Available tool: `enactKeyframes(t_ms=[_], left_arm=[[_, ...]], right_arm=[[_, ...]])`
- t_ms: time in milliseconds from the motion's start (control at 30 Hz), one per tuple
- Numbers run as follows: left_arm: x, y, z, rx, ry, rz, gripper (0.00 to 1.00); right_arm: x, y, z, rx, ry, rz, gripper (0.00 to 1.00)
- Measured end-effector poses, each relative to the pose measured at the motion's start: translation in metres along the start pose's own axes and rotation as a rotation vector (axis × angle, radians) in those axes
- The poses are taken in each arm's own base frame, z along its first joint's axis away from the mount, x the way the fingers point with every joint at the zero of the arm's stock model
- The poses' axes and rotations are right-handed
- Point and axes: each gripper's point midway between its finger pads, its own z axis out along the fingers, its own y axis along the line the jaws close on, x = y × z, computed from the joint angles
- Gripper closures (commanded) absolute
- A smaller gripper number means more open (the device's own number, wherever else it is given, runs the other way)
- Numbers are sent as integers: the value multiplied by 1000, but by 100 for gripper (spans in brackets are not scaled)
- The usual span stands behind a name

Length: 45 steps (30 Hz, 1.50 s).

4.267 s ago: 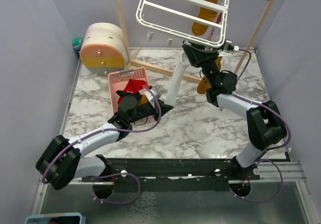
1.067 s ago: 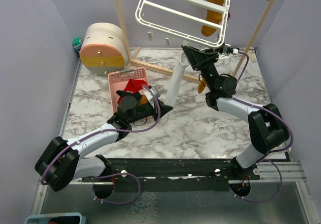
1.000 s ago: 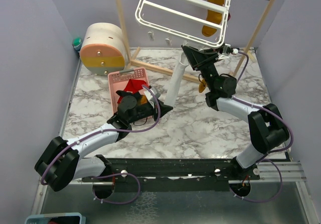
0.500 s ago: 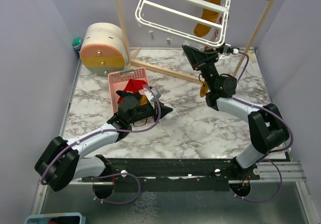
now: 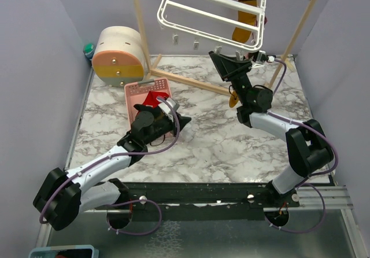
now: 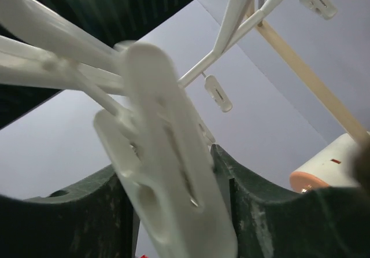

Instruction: Remove the socks clipped to the hanger

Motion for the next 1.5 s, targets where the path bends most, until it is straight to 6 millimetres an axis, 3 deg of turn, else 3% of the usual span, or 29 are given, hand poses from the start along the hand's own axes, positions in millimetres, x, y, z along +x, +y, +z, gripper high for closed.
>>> enactKeyframes(t_ms=[200, 267, 433, 733, 800, 900, 1000, 1067, 1167, 1333, 1500], left_arm=[[-3, 59, -11, -260, 49, 0, 100], [-11, 88, -20, -362, 40, -11, 100], [-5, 145, -45, -552, 72, -64, 100], [-5, 213, -67, -739, 88, -182, 100], [7, 224, -71, -773, 112, -237, 91], [23, 231, -72, -799, 155, -293, 70], [32, 230, -73, -800, 185, -325, 37], [30, 227, -71, -790, 188, -335, 5], [17, 223, -66, -760, 186, -342, 1], [-29, 211, -53, -674, 138, -318, 1], [-75, 174, -31, -501, 65, -237, 1]], right_arm=[[2, -1, -2, 4, 6, 6, 35], [3, -2, -3, 9, 9, 8, 34], [6, -7, -8, 24, 19, 11, 31], [13, -10, -19, 43, 43, 21, 20], [15, -10, -23, 52, 53, 24, 19], [18, -7, -29, 56, 73, 22, 18], [19, 0, -39, 60, 94, 14, 17], [20, 6, -46, 68, 105, 2, 17], [19, 13, -56, 89, 127, -33, 15], [13, 32, -68, 125, 158, -124, 14], [7, 42, -83, 202, 208, -232, 12]])
